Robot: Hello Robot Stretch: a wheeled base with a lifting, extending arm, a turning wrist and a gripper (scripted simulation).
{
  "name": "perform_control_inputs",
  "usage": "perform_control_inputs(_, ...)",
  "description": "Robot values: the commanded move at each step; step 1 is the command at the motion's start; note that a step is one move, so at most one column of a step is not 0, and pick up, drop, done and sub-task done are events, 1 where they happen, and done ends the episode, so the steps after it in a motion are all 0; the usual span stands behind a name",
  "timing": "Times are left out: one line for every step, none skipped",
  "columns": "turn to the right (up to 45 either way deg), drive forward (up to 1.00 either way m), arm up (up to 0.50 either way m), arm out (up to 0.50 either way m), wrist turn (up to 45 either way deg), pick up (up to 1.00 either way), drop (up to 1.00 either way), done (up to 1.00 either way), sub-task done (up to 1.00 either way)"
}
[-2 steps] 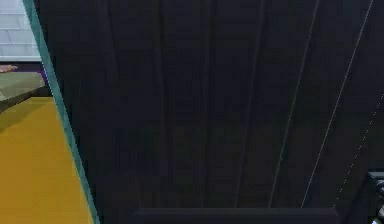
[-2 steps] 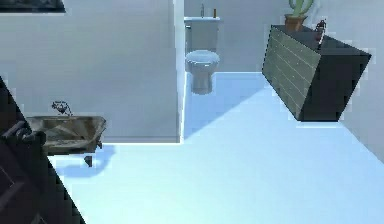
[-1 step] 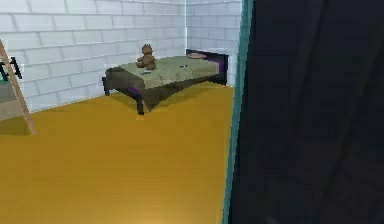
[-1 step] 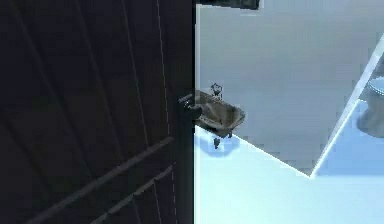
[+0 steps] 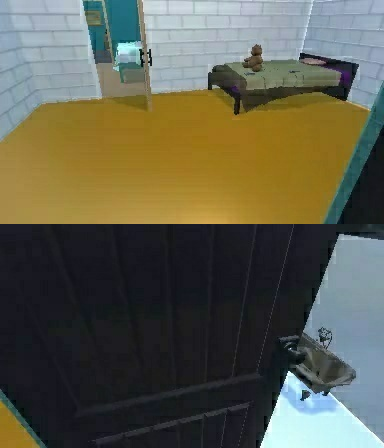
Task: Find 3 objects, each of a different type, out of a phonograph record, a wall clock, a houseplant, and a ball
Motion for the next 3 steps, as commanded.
perform_control_inputs(0.0,0.60,0.00,0.00,0.0,0.00,0.00,0.00,0.00)
perform_control_inputs(45.0,0.00,0.00,0.00,0.0,0.00,0.00,0.00,0.00)
perform_control_inputs(6.0,0.00,0.00,0.00,0.0,0.00,0.00,0.00,0.00)
